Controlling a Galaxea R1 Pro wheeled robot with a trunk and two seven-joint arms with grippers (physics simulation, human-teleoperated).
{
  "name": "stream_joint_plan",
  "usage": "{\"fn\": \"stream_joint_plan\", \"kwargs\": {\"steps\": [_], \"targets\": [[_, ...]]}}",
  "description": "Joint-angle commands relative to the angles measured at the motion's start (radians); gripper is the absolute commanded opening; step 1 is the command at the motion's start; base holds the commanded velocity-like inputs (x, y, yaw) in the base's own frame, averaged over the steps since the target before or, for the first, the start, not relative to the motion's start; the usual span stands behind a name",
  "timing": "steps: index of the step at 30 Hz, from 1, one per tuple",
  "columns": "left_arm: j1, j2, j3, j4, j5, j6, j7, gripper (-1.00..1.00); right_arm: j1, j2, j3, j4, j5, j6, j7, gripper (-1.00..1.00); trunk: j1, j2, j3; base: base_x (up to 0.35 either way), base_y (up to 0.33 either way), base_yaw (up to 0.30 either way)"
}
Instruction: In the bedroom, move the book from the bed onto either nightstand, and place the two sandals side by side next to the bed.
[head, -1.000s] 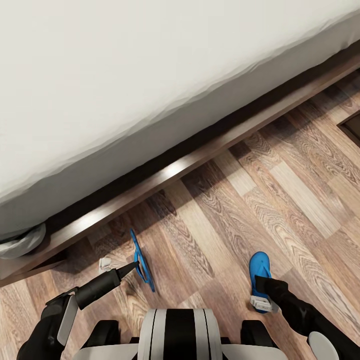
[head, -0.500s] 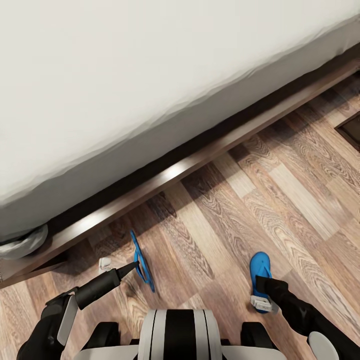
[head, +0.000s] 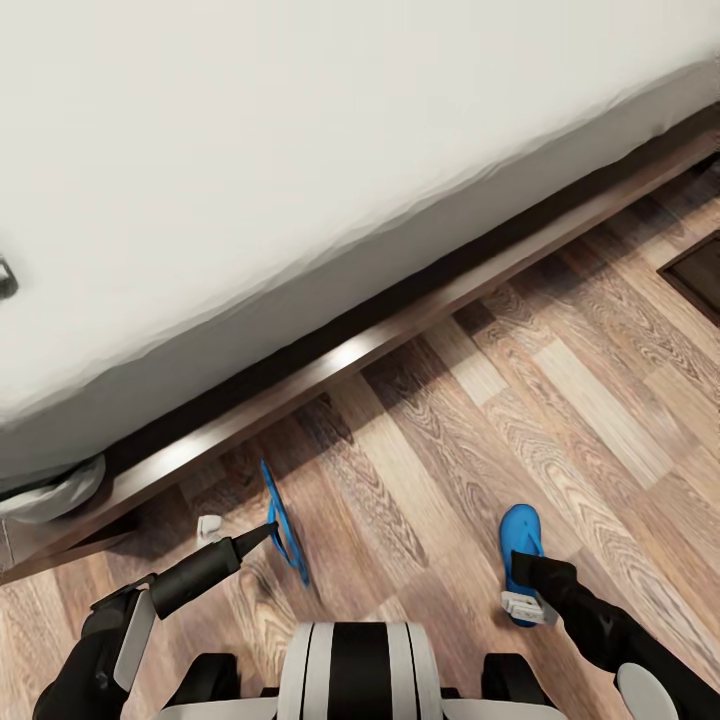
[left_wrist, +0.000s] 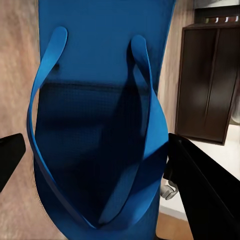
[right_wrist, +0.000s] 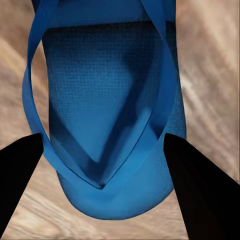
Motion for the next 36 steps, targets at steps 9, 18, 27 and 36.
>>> {"fn": "stream_joint_plan", "kwargs": {"steps": [9, 18, 27, 36], "targets": [[0.000, 0.000, 0.000, 0.000, 0.002, 0.008, -0.002, -1.00, 0.000, -0.001, 0.000, 0.000, 0.007, -0.002, 0.003, -1.00, -0.004, 0.002, 0.034, 0.000, 0.000, 0.000], [0.000, 0.000, 0.000, 0.001, 0.002, 0.008, -0.002, -1.00, 0.000, 0.000, -0.009, -0.002, 0.006, 0.028, 0.005, -1.00, -0.005, 0.002, 0.042, 0.000, 0.000, 0.000], [0.000, 0.000, 0.000, 0.002, 0.002, 0.008, -0.002, -1.00, 0.001, 0.007, -0.008, 0.020, 0.006, 0.341, 0.003, -1.00, -0.005, 0.002, 0.042, 0.000, 0.000, 0.000], [0.000, 0.000, 0.000, 0.002, 0.002, 0.009, -0.001, -1.00, 0.001, 0.003, -0.008, 0.173, 0.006, 0.708, -0.005, -1.00, -0.005, 0.002, 0.042, 0.000, 0.000, 0.000]]}}
